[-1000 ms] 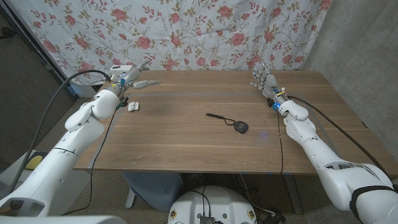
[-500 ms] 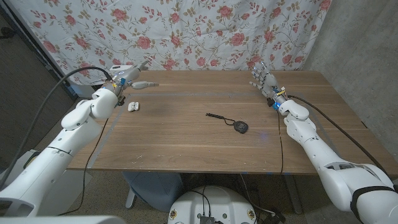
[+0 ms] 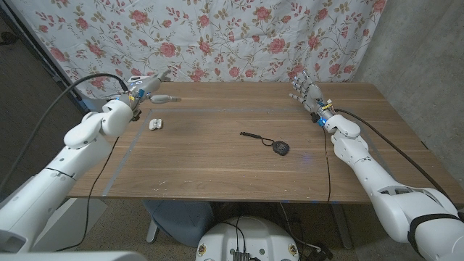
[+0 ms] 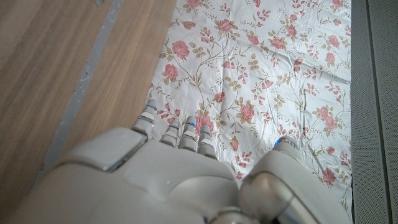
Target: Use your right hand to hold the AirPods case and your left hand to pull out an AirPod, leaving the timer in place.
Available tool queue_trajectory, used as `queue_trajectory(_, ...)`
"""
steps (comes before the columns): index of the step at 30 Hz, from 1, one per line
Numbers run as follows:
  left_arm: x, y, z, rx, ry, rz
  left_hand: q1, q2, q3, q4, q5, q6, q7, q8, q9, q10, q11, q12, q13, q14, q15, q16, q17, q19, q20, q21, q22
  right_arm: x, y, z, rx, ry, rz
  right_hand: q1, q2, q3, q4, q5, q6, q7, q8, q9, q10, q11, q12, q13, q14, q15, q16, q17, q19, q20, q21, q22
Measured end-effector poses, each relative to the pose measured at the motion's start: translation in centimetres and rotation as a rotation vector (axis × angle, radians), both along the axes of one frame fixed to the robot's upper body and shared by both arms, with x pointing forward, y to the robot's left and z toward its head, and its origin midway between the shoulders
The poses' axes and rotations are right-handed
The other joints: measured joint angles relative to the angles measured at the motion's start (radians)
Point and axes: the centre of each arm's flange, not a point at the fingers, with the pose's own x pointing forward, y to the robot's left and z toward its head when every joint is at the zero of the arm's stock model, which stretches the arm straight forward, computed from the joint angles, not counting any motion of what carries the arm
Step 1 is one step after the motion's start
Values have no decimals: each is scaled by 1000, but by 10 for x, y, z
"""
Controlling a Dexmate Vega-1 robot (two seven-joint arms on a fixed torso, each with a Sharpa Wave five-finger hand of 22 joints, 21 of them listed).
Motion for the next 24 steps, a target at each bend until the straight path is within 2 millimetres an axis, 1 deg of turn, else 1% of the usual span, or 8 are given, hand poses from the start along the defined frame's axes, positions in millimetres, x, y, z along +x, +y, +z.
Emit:
queue_trajectory(10, -1, 5, 6, 55, 27, 41, 4, 4, -3, 3, -4, 0, 0, 0, 0, 4, -1, 4, 0, 0, 0, 0, 0, 0, 0, 0, 0, -2, 6, 1, -2, -11, 25, 0, 0, -3, -3, -4, 0, 0, 0, 0, 0, 0, 0, 0, -5, -5, 0, 0, -6, -6, 0, 0)
queue_trajectory(13, -1, 10, 8, 65, 39, 51, 4, 4, -3, 3, -4, 0, 0, 0, 0, 13, -2, 4, 0, 0, 1, 0, 0, 0, 0, 0, 0, -2, 6, 2, -1, -17, 26, 0, 0, -3, -3, -4, 0, 0, 0, 0, 0, 0, 0, 0, -5, -5, 0, 0, -6, -6, 0, 0)
queue_trajectory(15, 0, 10, 7, 66, 51, 45, 13, 2, -3, 3, -4, 0, 0, 0, 0, -3, 4, 3, 2, -15, 14, -1, 0, -10, 9, -4, 0, -3, 6, 3, -2, -21, 27, 0, 0, -3, -3, -4, 0, 0, 0, 0, 0, 0, 0, 0, -5, -5, 0, 0, -6, -6, 0, 0)
queue_trajectory(17, 0, 10, 6, 67, 65, 41, 17, 7, -3, 3, -4, 3, -3, -7, 0, -18, 3, 0, 5, -31, 16, -5, 0, -24, 9, -6, 0, -4, 7, 3, -5, -25, 29, 0, 0, -3, -3, -4, 0, 0, 0, 0, 0, 0, 0, 0, -5, -5, 0, 0, -6, -5, 0, 0)
queue_trajectory(19, -1, 14, 10, 83, 71, 52, 25, 6, -3, 3, -4, 4, -4, -7, 0, -20, 5, -4, 5, -34, 20, -5, 0, -25, 10, -8, 0, -4, 7, 3, -8, -22, 22, 0, 0, -3, -3, -4, 0, 0, 0, 0, 0, 0, 0, 0, -5, -5, 0, 0, -11, 0, 0, 0)
queue_trajectory(24, -1, 18, 11, 99, 96, 62, 38, 12, -3, 3, -4, 4, -4, -24, 0, -34, 8, -4, 5, -49, 20, -4, 0, -42, 12, -8, 0, -6, 9, 3, -16, -25, 22, 0, 0, -6, -6, -4, 0, 0, 0, 0, 0, 0, 0, 0, -5, -5, 0, 0, -11, 0, 0, 0)
